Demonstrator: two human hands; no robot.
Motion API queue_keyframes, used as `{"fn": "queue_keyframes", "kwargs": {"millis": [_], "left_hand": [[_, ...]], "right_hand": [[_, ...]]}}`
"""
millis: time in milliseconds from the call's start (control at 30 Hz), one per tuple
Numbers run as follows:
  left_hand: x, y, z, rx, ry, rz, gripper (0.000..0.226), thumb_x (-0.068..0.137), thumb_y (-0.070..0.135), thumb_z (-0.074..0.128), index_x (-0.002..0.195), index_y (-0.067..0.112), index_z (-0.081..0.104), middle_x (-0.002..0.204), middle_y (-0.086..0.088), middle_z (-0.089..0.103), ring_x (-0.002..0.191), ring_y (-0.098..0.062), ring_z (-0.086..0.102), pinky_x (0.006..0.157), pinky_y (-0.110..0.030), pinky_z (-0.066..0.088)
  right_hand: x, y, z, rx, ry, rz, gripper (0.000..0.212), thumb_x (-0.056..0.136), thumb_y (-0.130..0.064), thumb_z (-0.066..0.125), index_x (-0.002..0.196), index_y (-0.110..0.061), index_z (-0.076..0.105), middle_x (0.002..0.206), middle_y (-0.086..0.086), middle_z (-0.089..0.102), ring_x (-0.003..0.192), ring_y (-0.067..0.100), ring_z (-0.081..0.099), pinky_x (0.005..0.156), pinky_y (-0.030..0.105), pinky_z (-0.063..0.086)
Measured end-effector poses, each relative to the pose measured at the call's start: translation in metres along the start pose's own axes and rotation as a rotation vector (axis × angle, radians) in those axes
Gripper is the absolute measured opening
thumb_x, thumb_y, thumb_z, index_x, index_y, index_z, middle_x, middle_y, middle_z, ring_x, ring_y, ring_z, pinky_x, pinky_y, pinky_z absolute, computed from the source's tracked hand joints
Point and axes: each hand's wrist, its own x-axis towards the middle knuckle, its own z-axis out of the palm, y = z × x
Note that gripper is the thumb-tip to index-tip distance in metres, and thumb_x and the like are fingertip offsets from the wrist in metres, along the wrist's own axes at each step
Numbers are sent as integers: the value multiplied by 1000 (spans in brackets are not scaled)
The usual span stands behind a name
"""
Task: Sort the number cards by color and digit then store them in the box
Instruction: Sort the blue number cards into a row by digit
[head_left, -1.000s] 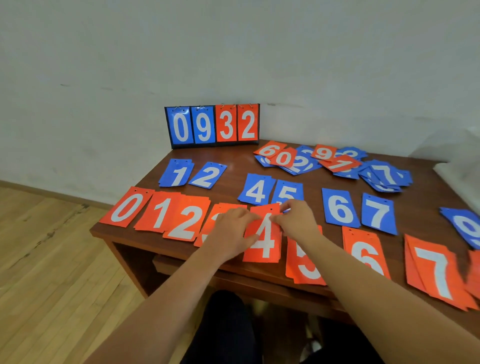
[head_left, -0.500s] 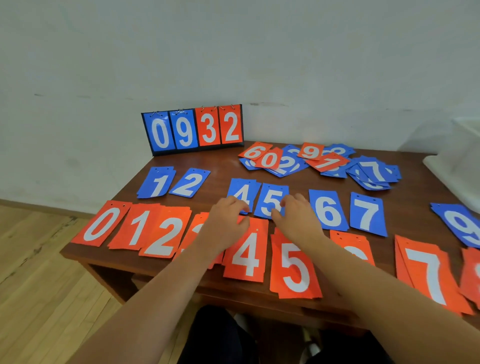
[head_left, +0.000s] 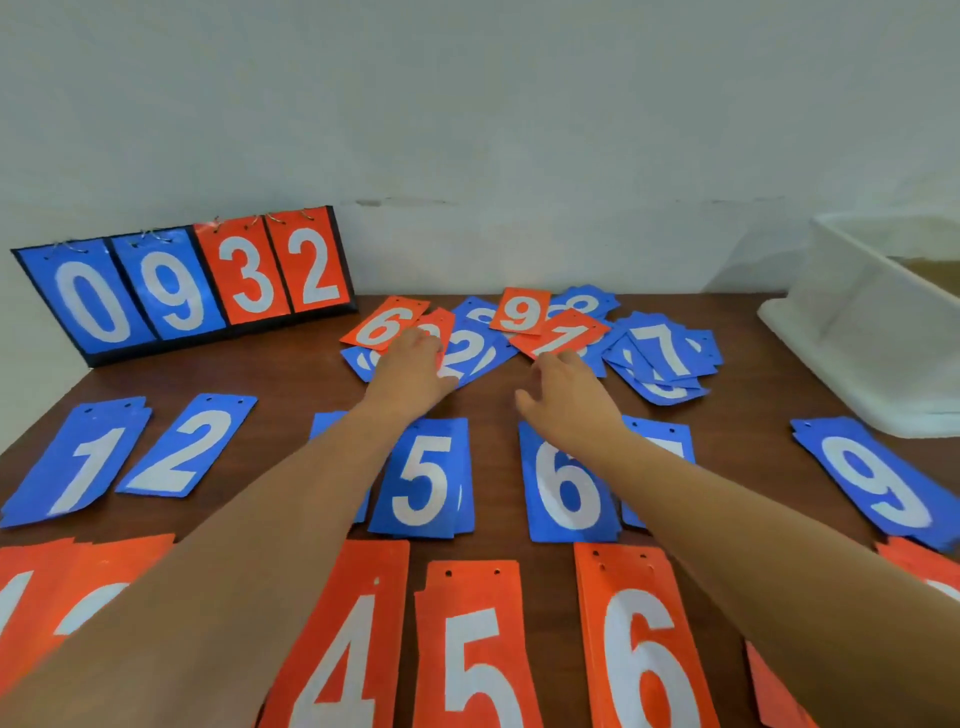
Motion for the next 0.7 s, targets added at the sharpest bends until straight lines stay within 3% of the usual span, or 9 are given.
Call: {"fn": "queue_keyframes", "kwargs": {"millis": [100, 167, 267, 333, 400, 500, 600, 700], "left_hand": [[23, -6, 19, 72, -53, -80, 70, 93, 49, 58, 151, 17, 33, 160, -10, 25, 145, -29, 28, 113, -46, 32], [30, -8, 27, 134, -83, -53, 65, 97, 51, 50, 149, 15, 35, 155, -10, 36, 140, -29, 36, 109, -48, 33], [29, -7, 29, 251, -3, 34, 54, 99, 49, 45, 141, 15, 46, 135, -10, 56, 124, -29, 52, 100, -43, 39], [27, -6, 27, 244, 44, 104, 45, 100, 45, 47, 130, 13, 56, 120, -11, 64, 108, -27, 58, 84, -37, 45], [26, -3, 21, 262, 46, 135, 35, 102, 41, 45, 113, 13, 63, 102, -9, 67, 91, -23, 58, 69, -33, 39], [21, 1, 13, 273, 49, 201, 26, 104, 30, 46, 109, 14, 66, 104, -7, 66, 97, -24, 60, 73, -34, 43], [14, -5, 13, 138, 314, 330, 16, 95, 17, 63, 93, 7, 76, 109, -8, 57, 101, -22, 53, 81, -36, 49], [-2, 1, 2, -73, 420, 189, 19, 93, 29, 63, 90, 13, 71, 105, 6, 43, 93, -3, 31, 75, -20, 34]], "right_hand": [[30, 23, 5, -33, 25, 17, 36, 91, -28, 55, 118, -5, 54, 121, 13, 49, 110, 29, 50, 89, 38, 46], [49, 35, 7, -62, 38, 35, 42, 90, -28, 55, 125, -5, 52, 127, 15, 49, 116, 31, 49, 93, 40, 45], [72, 50, 13, -157, 9, 42, 53, 90, -42, 57, 129, -7, 49, 131, 14, 51, 119, 32, 50, 96, 43, 45], [76, 53, 18, -252, -8, 14, 46, 92, -47, 54, 118, -9, 53, 119, 12, 58, 109, 32, 56, 88, 43, 48], [76, 52, 22, -294, 38, -33, 32, 97, -39, 48, 103, -9, 54, 105, 12, 62, 95, 31, 58, 75, 38, 43], [67, 45, 16, -374, 126, -47, 21, 99, -24, 42, 99, -8, 57, 100, 13, 64, 86, 31, 57, 69, 35, 35], [57, 45, 7, -386, 283, -62, 21, 96, -20, 52, 98, -6, 66, 103, 16, 60, 94, 34, 55, 76, 40, 41], [35, 38, -10, -279, 336, -10, 19, 98, -22, 48, 102, -12, 64, 90, 12, 65, 78, 32, 59, 62, 33, 42]]}}
